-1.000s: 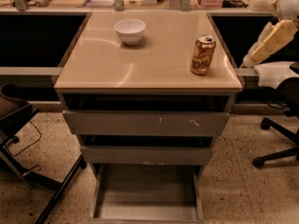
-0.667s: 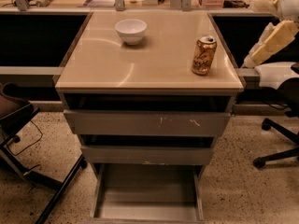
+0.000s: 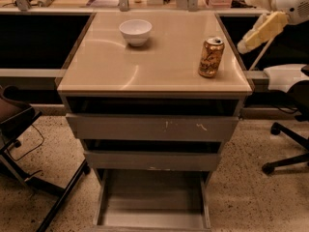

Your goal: Place orange can into bottom drawer

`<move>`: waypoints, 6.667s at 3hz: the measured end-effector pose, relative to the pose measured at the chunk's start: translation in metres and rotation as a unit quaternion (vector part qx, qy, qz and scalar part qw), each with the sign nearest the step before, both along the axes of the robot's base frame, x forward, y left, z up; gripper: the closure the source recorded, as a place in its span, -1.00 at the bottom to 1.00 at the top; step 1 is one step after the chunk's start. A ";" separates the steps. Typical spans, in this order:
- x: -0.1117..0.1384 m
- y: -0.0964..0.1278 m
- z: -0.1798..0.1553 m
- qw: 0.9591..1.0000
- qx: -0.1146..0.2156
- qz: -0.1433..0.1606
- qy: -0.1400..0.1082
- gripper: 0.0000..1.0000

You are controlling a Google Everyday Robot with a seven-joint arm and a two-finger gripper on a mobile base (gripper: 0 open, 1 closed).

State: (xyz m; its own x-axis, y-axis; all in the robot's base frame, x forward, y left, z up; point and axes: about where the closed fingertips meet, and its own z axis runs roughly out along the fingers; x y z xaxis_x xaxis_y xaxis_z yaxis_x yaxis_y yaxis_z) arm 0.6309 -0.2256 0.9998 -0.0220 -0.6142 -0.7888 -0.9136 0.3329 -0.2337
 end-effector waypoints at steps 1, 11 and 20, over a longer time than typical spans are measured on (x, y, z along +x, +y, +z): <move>0.045 0.025 -0.014 0.996 0.084 0.019 0.018 -1.00; 0.094 0.029 -0.114 0.977 0.188 0.000 0.102 0.30; -0.136 -0.011 -0.008 0.967 0.165 -0.065 -0.181 1.00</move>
Offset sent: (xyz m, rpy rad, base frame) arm 0.0843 0.0373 -0.0066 0.3368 0.0534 0.1383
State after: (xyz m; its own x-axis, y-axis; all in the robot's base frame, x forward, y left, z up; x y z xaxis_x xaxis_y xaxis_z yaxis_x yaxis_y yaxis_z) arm 0.4946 -0.2369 0.9922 0.2311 -0.3380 -0.9123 -0.7374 0.5509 -0.3909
